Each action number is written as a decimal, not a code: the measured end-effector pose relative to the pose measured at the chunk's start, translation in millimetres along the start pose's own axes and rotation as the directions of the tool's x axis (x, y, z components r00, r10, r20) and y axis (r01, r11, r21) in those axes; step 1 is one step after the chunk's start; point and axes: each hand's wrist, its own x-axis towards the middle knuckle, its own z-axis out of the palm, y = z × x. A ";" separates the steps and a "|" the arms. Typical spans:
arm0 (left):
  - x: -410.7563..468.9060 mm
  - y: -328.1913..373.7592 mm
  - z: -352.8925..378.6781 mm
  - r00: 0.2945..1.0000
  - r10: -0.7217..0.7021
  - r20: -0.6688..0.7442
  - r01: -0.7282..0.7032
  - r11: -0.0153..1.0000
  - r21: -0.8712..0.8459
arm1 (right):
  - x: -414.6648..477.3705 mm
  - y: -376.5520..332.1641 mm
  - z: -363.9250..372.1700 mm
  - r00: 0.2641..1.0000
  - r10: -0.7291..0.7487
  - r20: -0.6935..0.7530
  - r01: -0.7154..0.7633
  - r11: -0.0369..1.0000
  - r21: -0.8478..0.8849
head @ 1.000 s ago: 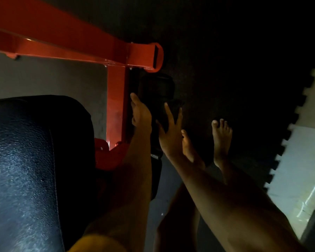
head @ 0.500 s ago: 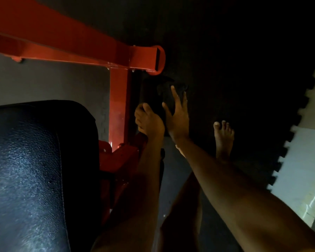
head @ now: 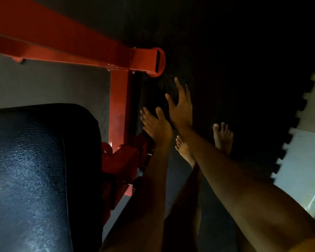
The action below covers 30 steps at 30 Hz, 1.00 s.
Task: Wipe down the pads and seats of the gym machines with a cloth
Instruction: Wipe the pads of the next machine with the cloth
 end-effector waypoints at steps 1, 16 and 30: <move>-2.5 -1.7 -0.5 1.000 0.019 0.016 -0.019 1.000 0.001 | 1.6 -3.4 -3.3 1.000 -0.006 0.005 0.006 1.000 0.015; 17.6 16.1 -2.0 0.998 -0.065 -0.026 0.065 0.998 -0.012 | -28.2 10.2 2.6 1.000 -0.011 0.000 0.011 0.998 0.062; 50.6 16.5 -21.4 0.995 -0.087 0.058 0.097 0.972 -0.215 | -103.4 35.6 3.9 0.993 -0.037 0.112 0.039 0.999 -0.015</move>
